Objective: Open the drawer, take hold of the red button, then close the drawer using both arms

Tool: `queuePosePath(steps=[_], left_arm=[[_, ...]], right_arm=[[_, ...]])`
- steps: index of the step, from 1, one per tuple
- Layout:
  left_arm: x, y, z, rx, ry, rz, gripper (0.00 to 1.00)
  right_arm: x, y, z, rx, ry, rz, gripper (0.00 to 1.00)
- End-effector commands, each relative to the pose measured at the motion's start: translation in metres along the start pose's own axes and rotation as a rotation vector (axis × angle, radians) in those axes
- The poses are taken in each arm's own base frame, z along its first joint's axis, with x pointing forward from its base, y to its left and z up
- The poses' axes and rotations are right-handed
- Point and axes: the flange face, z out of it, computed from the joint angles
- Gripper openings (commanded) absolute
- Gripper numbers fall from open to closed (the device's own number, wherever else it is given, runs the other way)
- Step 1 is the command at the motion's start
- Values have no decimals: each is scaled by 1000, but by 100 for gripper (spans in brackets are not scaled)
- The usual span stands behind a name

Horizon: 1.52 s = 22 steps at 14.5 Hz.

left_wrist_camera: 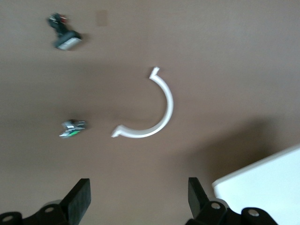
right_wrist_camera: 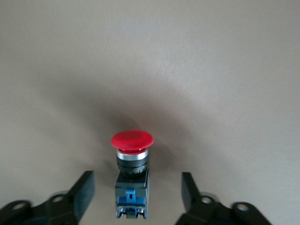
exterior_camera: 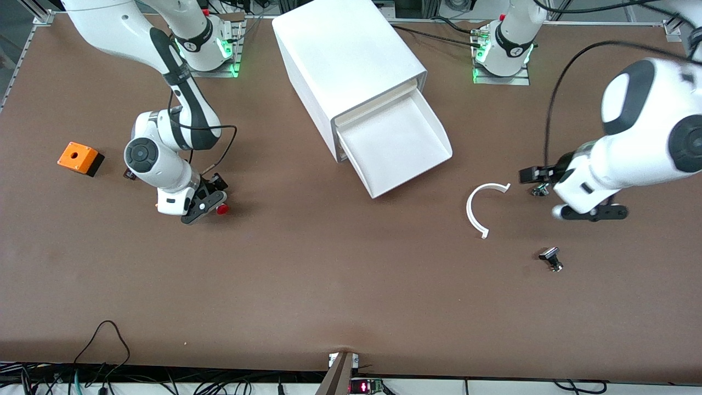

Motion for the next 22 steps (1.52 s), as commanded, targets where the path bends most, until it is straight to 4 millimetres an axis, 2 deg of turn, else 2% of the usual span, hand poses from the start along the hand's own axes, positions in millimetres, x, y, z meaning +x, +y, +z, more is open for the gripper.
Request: queuePosePath(steps=[1, 5, 8, 11, 14, 16, 18, 22], left_arm=[[0, 21, 52, -60, 21, -119, 94], [-3, 72, 120, -86, 28, -249, 98], [-16, 117, 167, -101, 53, -315, 98], [-32, 144, 189, -86, 32, -341, 98], [-56, 166, 195, -66, -1, -309, 98], [-73, 180, 201, -48, -38, -293, 98], [-96, 194, 216, -65, -108, -300, 98], [-121, 214, 216, -56, -155, -258, 98]], right_arm=[[28, 6, -58, 32, -31, 88, 100], [55, 10, -130, 60, -48, 203, 100], [57, 5, -170, 115, -59, 271, 100], [64, -13, -203, 129, -96, 375, 100], [65, -30, -217, 123, -123, 505, 100], [63, -31, -232, 111, -149, 538, 100], [56, -14, -247, 76, -157, 559, 100], [26, 46, -255, -58, -159, 621, 100]])
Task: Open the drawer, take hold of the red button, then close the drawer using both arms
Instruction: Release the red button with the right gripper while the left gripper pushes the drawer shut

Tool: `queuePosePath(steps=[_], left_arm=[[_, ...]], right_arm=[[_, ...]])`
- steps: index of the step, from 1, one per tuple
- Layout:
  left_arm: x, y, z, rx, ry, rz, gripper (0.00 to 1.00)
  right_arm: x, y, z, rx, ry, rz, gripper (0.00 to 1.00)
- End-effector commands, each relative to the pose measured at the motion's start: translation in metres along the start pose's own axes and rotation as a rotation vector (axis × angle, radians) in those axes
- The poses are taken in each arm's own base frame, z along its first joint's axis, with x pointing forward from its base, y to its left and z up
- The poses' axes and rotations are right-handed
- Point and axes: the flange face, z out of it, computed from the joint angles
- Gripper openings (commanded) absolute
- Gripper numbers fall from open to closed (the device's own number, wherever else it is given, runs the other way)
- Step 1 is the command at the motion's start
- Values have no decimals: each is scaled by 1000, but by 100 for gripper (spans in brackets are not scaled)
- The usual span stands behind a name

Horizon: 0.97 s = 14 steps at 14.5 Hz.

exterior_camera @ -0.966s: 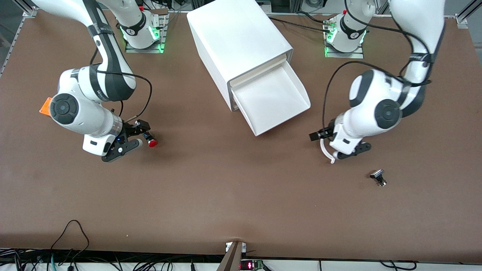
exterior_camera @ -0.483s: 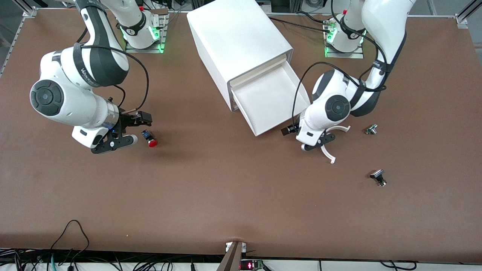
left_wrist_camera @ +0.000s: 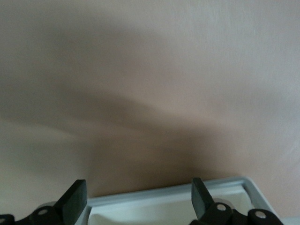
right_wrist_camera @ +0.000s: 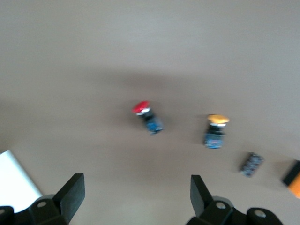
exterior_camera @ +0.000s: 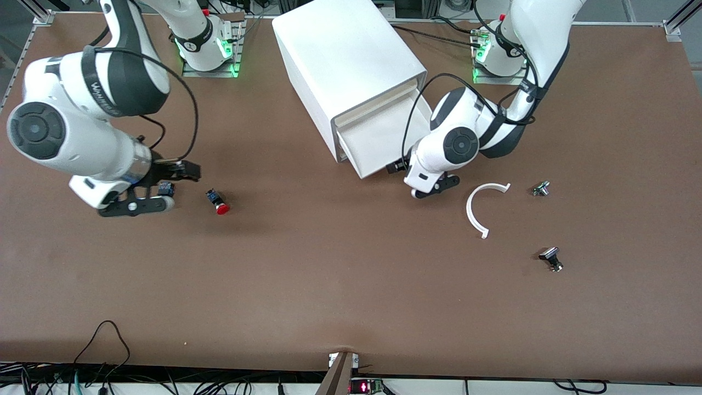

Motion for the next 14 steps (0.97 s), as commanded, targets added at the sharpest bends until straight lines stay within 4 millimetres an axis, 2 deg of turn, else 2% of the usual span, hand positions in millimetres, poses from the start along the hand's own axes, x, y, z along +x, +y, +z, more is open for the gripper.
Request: queuePosePath(steps=[1, 4, 6, 8, 12, 13, 14], left_arm=[[-26, 0, -5, 25, -35, 14, 98], [-66, 14, 11, 72, -87, 81, 98], [-86, 20, 20, 75, -120, 96, 98], [-91, 21, 24, 64, -149, 83, 98], [-114, 21, 40, 95, -175, 120, 98], [-110, 18, 40, 94, -179, 119, 98], [-101, 15, 31, 89, -177, 115, 98]], right_arm=[[-3, 43, -17, -32, 22, 60, 100], [-11, 93, -49, 12, 131, 138, 100], [-23, 107, -67, 16, 157, 127, 100], [-27, 119, -73, 8, 170, 83, 100], [-31, 148, -77, -5, 174, 30, 100], [-34, 152, -80, -3, 177, 36, 100], [-39, 152, -83, 8, 167, 44, 100]])
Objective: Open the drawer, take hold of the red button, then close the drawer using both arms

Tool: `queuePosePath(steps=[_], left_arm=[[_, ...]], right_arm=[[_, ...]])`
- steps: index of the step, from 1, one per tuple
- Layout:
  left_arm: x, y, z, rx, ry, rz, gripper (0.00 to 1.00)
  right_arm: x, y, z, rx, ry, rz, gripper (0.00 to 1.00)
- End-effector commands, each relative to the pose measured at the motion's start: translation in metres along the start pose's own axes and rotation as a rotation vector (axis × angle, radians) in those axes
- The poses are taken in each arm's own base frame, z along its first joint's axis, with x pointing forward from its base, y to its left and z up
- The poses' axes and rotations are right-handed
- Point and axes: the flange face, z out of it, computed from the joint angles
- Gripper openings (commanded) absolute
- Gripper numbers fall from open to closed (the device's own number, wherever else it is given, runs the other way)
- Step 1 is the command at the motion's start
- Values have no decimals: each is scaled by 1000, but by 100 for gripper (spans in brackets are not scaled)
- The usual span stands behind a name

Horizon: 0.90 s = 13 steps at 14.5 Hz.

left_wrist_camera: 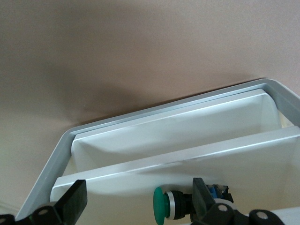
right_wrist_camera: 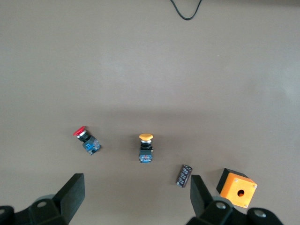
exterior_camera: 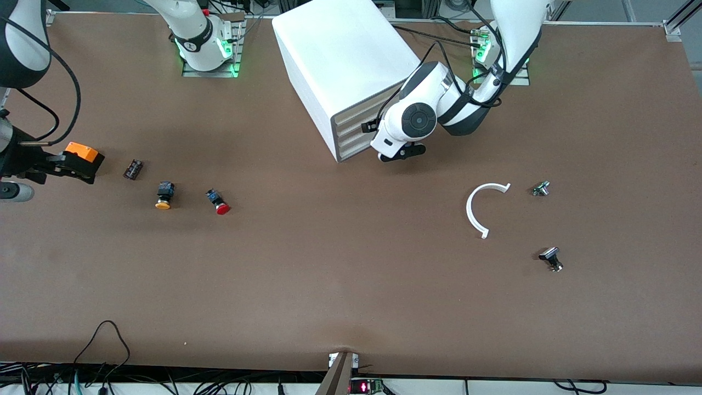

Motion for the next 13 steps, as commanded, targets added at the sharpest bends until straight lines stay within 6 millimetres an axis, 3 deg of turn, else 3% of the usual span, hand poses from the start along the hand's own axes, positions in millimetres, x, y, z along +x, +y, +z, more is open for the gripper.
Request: queuePosePath(steps=[1, 2, 4, 6, 9, 13], left_arm=[[9, -23, -28, -22, -1, -16, 99], [29, -37, -57, -69, 27, -39, 99], [88, -83, -115, -157, 101, -73, 99], [111, -123, -161, -199, 169, -97, 99], [115, -184, -219, -190, 277, -97, 99], [70, -233, -283, 6, 419, 30, 99]], right_arm=[[-14, -2, -16, 41, -14, -5, 100], [-18, -7, -22, 58, -14, 1, 100], [-20, -10, -23, 62, -22, 62, 100], [-22, -6, -22, 62, -34, 62, 100], [-21, -3, -24, 44, -20, 58, 100], [-21, 0, -20, 51, -35, 65, 100]])
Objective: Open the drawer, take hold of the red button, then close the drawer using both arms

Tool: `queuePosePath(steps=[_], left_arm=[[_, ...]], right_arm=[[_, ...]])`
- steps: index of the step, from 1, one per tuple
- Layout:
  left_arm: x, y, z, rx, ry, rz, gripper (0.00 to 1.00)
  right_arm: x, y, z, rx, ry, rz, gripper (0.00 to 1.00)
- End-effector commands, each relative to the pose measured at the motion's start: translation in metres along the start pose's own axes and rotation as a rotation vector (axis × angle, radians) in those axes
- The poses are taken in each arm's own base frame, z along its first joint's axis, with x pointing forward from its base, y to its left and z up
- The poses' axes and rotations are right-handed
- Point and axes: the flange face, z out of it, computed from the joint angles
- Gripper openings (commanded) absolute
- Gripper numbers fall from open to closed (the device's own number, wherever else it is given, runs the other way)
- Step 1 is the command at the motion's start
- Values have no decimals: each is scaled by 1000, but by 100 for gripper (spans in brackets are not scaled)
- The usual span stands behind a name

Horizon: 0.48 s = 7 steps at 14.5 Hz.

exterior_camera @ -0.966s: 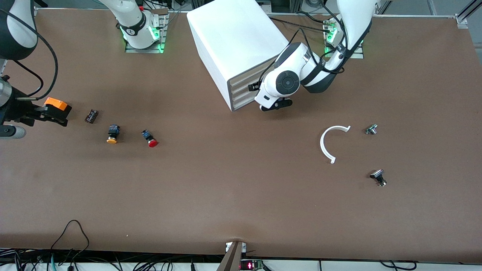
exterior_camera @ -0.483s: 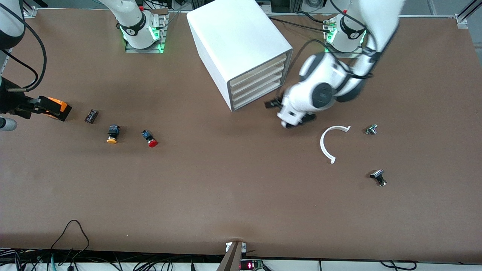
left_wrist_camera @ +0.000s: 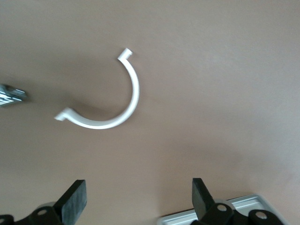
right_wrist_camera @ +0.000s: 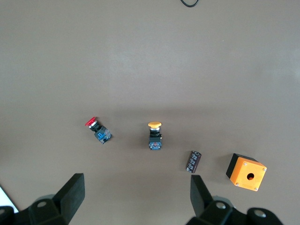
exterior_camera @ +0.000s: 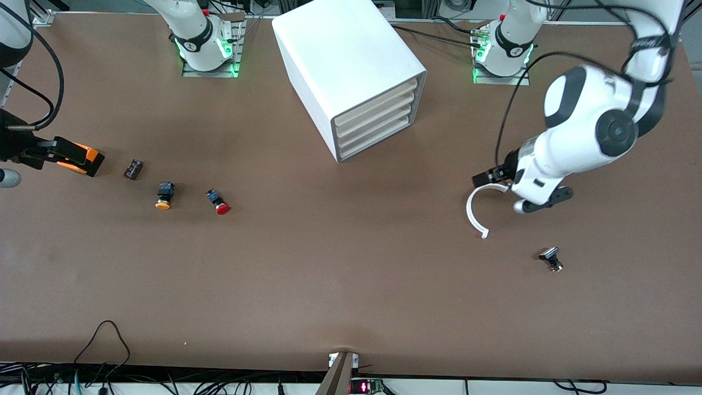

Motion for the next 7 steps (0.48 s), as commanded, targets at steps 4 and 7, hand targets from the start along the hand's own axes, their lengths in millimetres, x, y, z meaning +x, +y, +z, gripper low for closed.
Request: queuePosePath(steps=[4, 7], left_arm=[[-32, -68, -106, 105, 167, 232, 99], [-31, -86, -119, 108, 186, 287, 99]], right_arm=[[-7, 3, -2, 1, -7, 13, 100], [-13, 4, 5, 4, -1, 14, 100]])
